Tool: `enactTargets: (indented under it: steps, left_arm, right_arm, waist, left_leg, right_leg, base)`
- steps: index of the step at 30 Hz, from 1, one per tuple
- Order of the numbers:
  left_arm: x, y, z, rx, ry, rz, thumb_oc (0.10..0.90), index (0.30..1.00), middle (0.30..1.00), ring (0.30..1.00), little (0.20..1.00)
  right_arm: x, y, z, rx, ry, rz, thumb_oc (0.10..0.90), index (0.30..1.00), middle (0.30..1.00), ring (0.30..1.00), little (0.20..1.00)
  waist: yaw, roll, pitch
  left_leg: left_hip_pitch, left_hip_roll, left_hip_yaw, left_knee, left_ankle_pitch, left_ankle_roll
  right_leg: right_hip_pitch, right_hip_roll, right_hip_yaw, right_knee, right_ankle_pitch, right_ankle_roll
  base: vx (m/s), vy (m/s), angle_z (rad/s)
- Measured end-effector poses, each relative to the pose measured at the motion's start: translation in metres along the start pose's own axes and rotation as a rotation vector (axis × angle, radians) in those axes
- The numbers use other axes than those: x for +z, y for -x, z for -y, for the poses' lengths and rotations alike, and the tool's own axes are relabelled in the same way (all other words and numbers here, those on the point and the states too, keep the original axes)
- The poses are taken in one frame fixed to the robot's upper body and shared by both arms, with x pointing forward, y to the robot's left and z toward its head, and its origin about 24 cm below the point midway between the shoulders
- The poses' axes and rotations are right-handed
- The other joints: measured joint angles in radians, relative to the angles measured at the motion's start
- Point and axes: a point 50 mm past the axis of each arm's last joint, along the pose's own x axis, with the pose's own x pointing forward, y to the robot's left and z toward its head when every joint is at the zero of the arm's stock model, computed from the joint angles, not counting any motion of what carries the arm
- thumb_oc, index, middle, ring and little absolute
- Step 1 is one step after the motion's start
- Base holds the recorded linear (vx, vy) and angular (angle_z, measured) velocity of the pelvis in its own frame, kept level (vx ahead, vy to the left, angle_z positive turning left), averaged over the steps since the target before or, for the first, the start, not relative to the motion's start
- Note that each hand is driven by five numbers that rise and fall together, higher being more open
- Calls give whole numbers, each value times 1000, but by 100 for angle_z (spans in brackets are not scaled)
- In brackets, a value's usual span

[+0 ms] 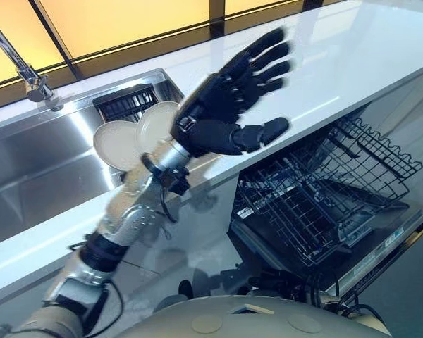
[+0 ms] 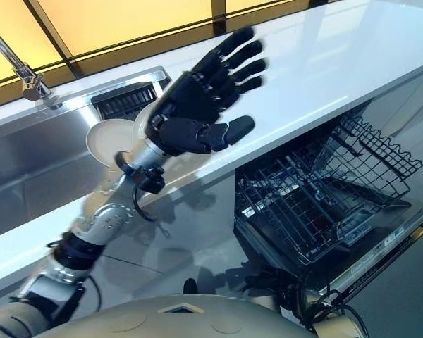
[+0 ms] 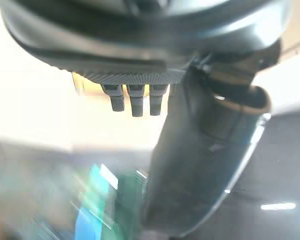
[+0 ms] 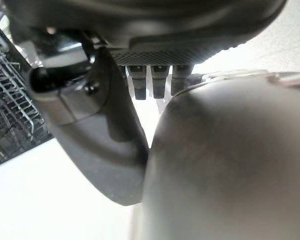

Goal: Pick up plates and place into dishwasher.

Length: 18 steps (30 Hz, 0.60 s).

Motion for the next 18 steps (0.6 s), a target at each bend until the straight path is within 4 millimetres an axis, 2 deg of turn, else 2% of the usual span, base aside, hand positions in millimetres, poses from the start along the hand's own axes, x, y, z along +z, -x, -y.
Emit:
enactTargets:
  steps: [4,8,13,18]
  left_arm:
    - [6,11,-44,205,-297,-75,800,900,900,900,900]
    - [4,25,-84,307,-584,-237,800,900,900,900,900]
    - [-10,41,-121,393,-673,-422,800,900,900,900,900]
    - [-29,43,-138,410,-688,-567,800,900,900,900,900]
  right_arm:
    - [-4,1,4,-12,-31,-10,800,900,900,900,900]
    - [-8,2,6,-21,-45,-23,800,900,900,900,900]
    - [-11,2,8,-26,-53,-30,800,900,900,900,900]
    - [-11,2,8,-25,-55,-31,800,900,900,900,900]
  waist:
    - [27,5,-1]
    - [26,15,-12]
    - [15,23,-28]
    - [-1,20,-39]
  left_leg:
    - [1,0,-13,0,1,-1]
    - [5,-2,-22,-1,2,-1]
    - [5,-1,-20,-1,2,-2]
    - [3,-3,-19,-1,3,0]
  right_leg:
    - [7,1,-6,0,-1,-1]
    - [15,0,-8,0,-5,-2]
    - [14,2,-7,0,-5,-2]
    - [13,0,-7,0,-5,-2]
  base:
    - [41,21,9]
    - [44,26,8]
    - [47,41,0]
    - [55,49,0]
